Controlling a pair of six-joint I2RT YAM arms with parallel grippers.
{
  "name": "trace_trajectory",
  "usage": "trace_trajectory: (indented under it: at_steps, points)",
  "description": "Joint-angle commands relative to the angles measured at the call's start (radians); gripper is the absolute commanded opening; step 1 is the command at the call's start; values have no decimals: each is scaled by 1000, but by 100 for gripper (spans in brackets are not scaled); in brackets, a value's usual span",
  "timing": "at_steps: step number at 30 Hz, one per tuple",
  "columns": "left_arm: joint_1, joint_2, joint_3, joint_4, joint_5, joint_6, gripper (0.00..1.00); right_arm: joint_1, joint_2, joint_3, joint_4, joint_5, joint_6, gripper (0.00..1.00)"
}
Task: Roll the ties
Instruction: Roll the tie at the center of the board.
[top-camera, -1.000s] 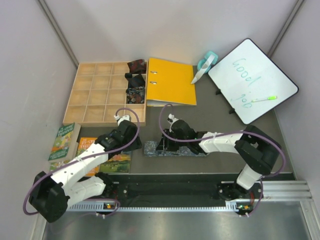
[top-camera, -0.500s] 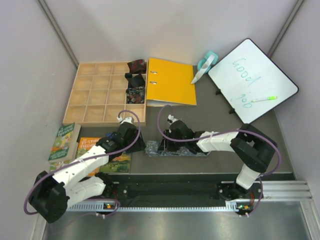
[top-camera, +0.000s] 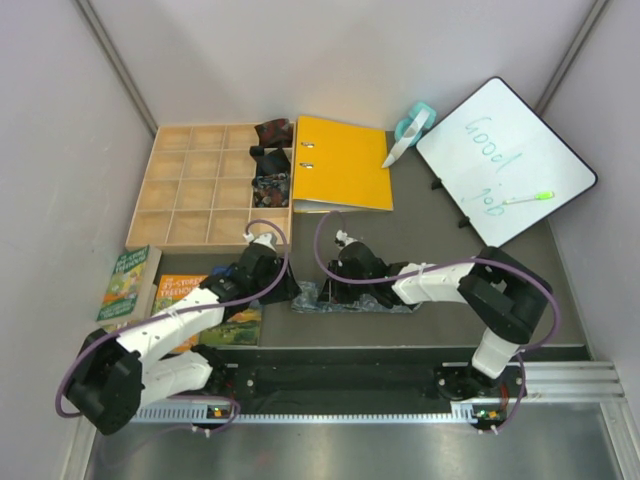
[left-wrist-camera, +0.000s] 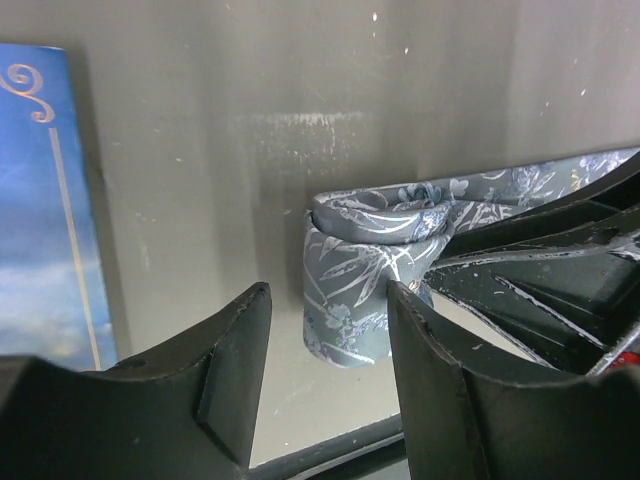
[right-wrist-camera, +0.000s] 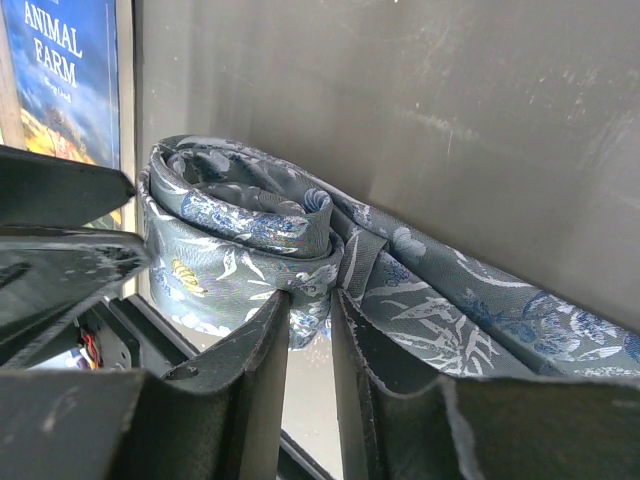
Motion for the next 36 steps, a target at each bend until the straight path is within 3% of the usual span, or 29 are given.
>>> trace_trajectory:
  at_steps: [1, 13, 19, 22, 29, 36]
  points:
    - [4, 33, -18, 87, 48, 15, 55, 14, 38, 36, -5, 42, -35, 24]
    - [4, 90, -89, 222, 128, 3, 53, 14, 74, 40, 9, 30, -38, 23]
    - [4, 121, -72, 234, 154, 0, 40, 14, 73, 40, 8, 29, -36, 23]
    - [4, 108, -43, 187, 134, 6, 38, 14, 58, 42, 1, 26, -36, 23]
    - [3, 98, 46, -46, -30, 29, 35, 12, -50, 45, -63, 50, -38, 41]
    - [-8, 94, 89, -143, -98, 49, 34, -11, -220, 13, -186, 137, -62, 49]
